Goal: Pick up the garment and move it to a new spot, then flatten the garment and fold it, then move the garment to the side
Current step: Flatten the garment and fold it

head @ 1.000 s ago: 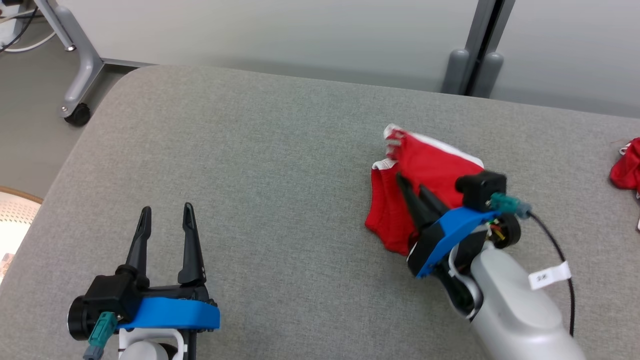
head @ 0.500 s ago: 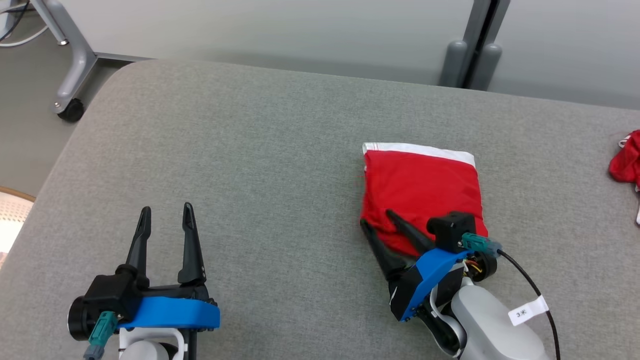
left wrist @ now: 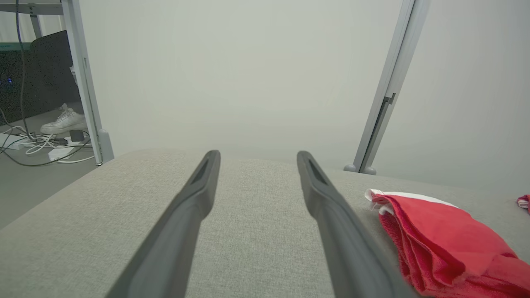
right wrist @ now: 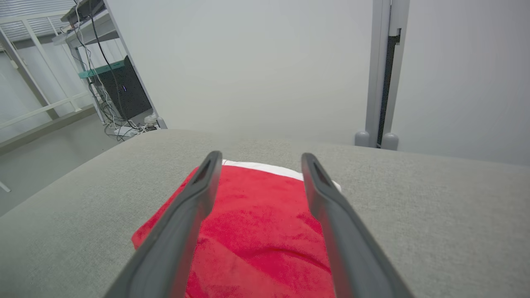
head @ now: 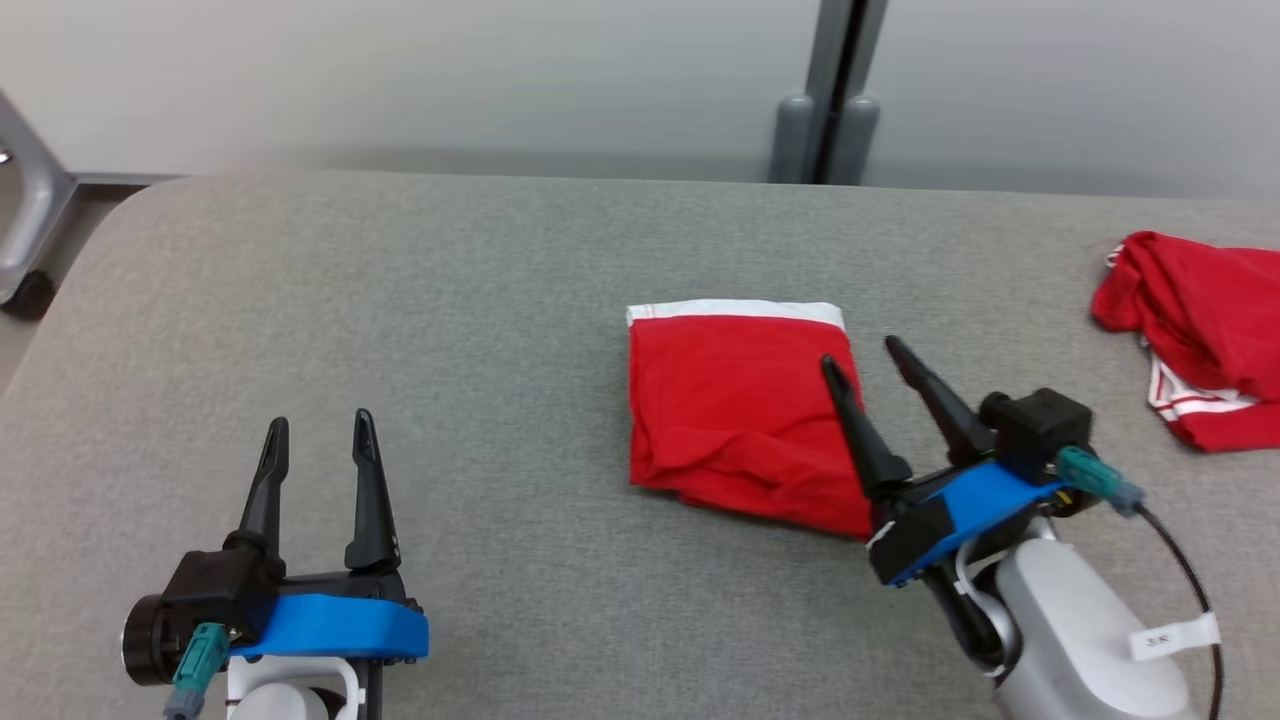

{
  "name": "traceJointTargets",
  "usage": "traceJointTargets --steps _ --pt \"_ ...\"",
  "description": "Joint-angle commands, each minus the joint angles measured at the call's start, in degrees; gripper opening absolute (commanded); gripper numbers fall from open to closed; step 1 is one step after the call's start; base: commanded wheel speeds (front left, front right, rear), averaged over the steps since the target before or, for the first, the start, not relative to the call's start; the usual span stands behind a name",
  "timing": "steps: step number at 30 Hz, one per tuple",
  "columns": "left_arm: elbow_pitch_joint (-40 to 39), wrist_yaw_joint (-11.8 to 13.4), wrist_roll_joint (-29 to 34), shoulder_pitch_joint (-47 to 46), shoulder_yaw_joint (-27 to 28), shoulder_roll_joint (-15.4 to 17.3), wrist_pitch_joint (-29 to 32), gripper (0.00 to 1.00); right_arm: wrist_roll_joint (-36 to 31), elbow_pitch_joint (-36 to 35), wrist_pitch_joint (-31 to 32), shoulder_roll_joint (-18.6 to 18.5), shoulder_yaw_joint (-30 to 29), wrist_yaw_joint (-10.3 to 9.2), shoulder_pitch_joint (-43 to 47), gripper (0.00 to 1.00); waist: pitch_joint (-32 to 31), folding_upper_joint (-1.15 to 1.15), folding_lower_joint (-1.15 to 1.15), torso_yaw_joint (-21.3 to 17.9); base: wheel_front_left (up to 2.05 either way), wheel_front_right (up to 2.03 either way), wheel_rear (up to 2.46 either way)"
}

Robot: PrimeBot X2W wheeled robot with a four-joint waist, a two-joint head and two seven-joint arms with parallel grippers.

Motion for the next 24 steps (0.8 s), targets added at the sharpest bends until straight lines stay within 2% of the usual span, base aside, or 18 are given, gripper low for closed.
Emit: traceJointTargets --steps 1,7,13,24 --pt "0.18 0.15 0.54 -0.69 0.37 0.0 -0.25 1.0 -1.21 -1.49 -0.39 -0.43 -2.02 0.04 1.69 1.0 -0.95 0.0 0.0 -1.57 0.0 0.0 0.0" --pt "0.76 0.38 1.08 -0.62 1.26 0.5 -0.25 1.0 -3.75 -6.33 -0.29 -0.11 -8.96 0.04 5.51 1.0 -1.57 0.0 0.0 -3.68 0.0 0.0 0.0" --pt "0.83 0.7 1.45 0.38 1.83 0.99 -0.25 1.0 -6.63 -12.43 1.59 1.74 -16.47 0.04 11.31 1.0 -2.36 0.0 0.0 -4.83 0.0 0.0 0.0" --pt "0.5 1.33 1.78 2.32 1.42 1.87 0.18 1.0 -11.97 -23.29 5.65 4.26 -22.08 0.04 19.88 1.0 -3.13 0.0 0.0 -4.71 0.0 0.0 0.0"
